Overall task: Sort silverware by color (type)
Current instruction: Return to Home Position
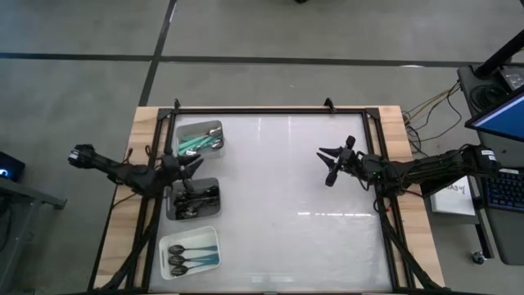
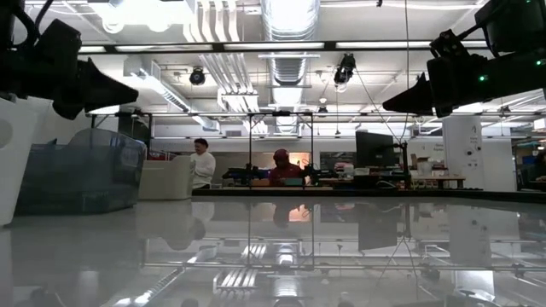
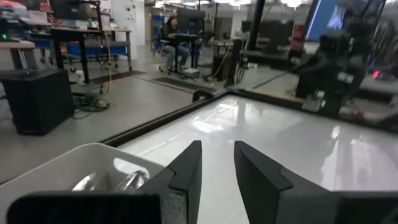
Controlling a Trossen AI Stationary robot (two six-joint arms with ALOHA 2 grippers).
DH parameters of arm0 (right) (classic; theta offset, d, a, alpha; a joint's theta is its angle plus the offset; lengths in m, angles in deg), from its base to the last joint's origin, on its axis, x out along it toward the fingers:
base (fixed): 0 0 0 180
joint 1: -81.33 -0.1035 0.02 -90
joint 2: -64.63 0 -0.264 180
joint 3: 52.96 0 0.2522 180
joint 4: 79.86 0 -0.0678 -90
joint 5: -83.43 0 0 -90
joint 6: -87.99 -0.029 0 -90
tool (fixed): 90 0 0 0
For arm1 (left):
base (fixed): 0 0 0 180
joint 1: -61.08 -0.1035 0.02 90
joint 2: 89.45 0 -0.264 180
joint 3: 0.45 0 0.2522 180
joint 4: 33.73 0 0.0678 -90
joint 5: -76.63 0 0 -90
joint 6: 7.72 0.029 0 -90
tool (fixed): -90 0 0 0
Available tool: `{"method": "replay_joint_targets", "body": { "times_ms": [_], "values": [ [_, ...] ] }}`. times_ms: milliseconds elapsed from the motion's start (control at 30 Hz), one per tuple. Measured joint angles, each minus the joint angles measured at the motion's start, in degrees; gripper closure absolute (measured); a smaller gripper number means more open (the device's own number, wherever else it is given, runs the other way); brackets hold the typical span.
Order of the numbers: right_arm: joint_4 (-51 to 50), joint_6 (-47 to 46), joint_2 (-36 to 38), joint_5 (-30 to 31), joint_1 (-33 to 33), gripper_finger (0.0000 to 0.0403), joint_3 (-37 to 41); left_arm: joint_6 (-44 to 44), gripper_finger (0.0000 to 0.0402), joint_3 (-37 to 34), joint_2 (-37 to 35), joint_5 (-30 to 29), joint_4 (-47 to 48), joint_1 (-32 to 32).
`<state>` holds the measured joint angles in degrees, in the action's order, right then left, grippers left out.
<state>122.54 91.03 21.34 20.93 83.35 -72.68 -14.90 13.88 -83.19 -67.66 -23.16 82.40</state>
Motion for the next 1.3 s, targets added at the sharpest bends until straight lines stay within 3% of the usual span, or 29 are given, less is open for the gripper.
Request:
{"method": "replay_joint_targets", "body": {
  "times_ms": [267, 1133, 1300],
  "values": [
    [0.0, 0.0, 0.0, 0.0, 0.0, 0.0323, 0.0, -0.8, 0.0324, 0.0, -3.6, -0.6, 0.0, -0.1],
    [0.0, 0.0, 0.0, 0.0, 0.0, 0.0327, 0.0, -3.9, 0.0324, 0.1, -0.9, -0.6, -0.1, -0.1],
    [-2.0, 0.0, 3.7, 0.0, 0.0, 0.0320, 0.0, -3.8, 0.0324, 0.2, -2.0, -0.6, -1.3, -0.1]
  ]
}}
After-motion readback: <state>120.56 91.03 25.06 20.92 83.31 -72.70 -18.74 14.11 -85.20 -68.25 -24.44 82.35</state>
